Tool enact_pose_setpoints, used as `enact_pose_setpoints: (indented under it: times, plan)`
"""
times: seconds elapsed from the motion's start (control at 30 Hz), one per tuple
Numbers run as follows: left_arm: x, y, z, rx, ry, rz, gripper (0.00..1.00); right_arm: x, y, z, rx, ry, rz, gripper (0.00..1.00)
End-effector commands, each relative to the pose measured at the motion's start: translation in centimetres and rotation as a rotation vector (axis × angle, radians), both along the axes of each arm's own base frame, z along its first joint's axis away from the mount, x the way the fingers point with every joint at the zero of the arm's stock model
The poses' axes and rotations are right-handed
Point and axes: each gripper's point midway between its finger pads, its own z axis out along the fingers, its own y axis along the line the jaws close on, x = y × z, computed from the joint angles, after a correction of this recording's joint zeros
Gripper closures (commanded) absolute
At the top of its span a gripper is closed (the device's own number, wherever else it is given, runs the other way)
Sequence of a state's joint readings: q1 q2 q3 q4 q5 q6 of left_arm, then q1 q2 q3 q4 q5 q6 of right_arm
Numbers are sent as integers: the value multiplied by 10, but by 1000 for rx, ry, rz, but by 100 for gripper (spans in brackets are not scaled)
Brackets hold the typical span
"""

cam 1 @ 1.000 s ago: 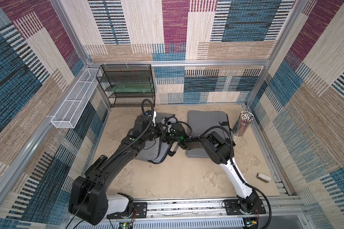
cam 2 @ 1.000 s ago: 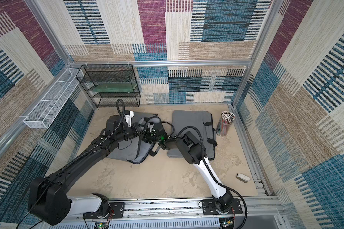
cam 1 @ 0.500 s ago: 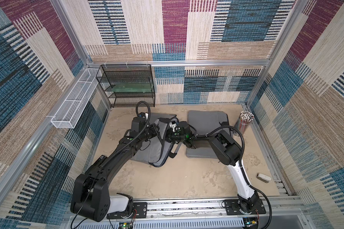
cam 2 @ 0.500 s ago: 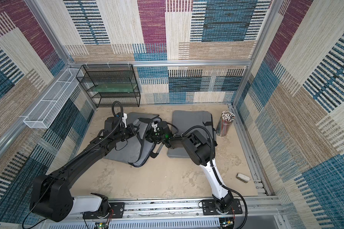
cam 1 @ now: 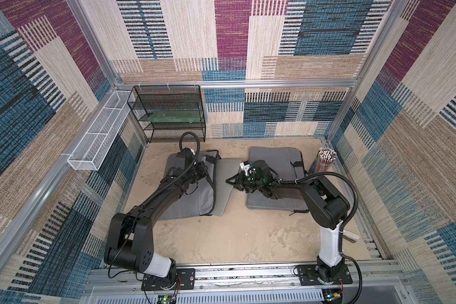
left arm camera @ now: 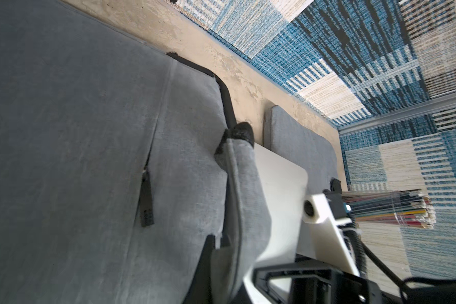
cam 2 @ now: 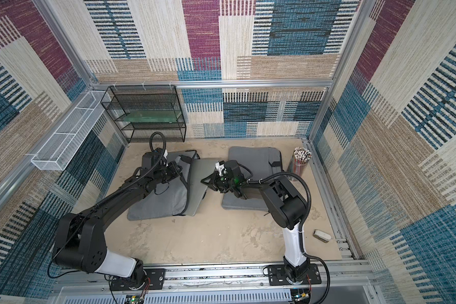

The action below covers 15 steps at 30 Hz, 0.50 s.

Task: Open the zippered laptop bag and take out the laptop
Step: Take out the laptop from the zippered laptop bag.

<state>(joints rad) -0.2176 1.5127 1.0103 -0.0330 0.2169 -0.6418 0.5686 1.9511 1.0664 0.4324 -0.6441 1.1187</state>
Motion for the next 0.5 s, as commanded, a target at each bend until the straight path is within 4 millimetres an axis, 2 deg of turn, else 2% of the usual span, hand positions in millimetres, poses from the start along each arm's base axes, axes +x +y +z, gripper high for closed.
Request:
enact_pose_setpoints:
  times: [0.0,0.23,0.47]
  plan:
    - [14,2,9,35,-66,-43,100,-3,-11,27,34,-108,13,100]
    - [31,0,2,133,-80,-160,100,-6,-52,38,-4,-149,-65,100]
    - [51,-27,11,195,-151,-397,100,-5,-76,45,-32,-176,-122,100]
